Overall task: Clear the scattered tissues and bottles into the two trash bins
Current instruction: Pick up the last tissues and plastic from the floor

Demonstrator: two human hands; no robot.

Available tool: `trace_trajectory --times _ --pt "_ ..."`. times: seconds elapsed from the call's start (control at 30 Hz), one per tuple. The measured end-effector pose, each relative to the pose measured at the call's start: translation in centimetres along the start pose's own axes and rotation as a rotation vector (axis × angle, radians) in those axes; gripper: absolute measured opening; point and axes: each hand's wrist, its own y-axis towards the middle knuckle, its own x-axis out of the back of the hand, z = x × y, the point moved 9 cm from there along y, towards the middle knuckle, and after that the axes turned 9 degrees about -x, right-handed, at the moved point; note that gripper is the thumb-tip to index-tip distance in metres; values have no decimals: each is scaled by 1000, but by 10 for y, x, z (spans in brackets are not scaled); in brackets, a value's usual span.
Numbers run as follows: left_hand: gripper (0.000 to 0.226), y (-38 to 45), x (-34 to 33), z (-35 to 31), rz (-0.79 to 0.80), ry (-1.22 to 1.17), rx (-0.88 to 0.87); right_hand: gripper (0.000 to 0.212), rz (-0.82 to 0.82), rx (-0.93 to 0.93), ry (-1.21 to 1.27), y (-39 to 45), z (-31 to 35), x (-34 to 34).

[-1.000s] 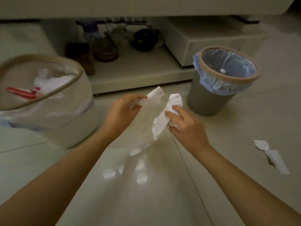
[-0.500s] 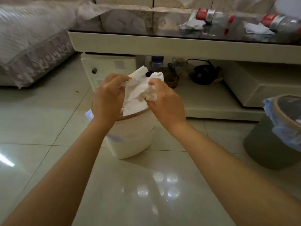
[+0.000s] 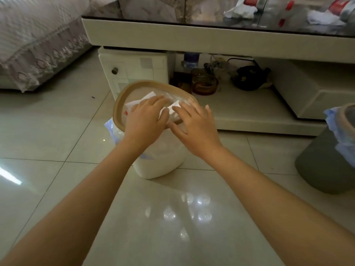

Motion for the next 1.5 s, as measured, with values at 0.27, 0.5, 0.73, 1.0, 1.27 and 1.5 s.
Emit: trace_trajectory --times 0.27,0.5,0.73,1.0,1.27,1.5 --pt "44 -56 -51 -106 71 12 -368 53 -30 -18 -155 -113 -77 9" --pt "49 -133 -150 -170 410 -43 -684 55 222 -57 -333 -243 -148 -21" --pt "55 -221 -215 -239 687 -176 -1131 55 317 -109 -420 -356 -176 -21" --pt "59 -353 -199 -310 787 -554 -1783 51 417 -103 -505 -453 -184 -16" --pt "9 -381 -209 -315 741 -573 -1880 47 380 -131 -496 -458 -184 -11" --pt "6 -326 -239 -320 708 -376 -1604 48 359 -128 -508 -451 -192 -12"
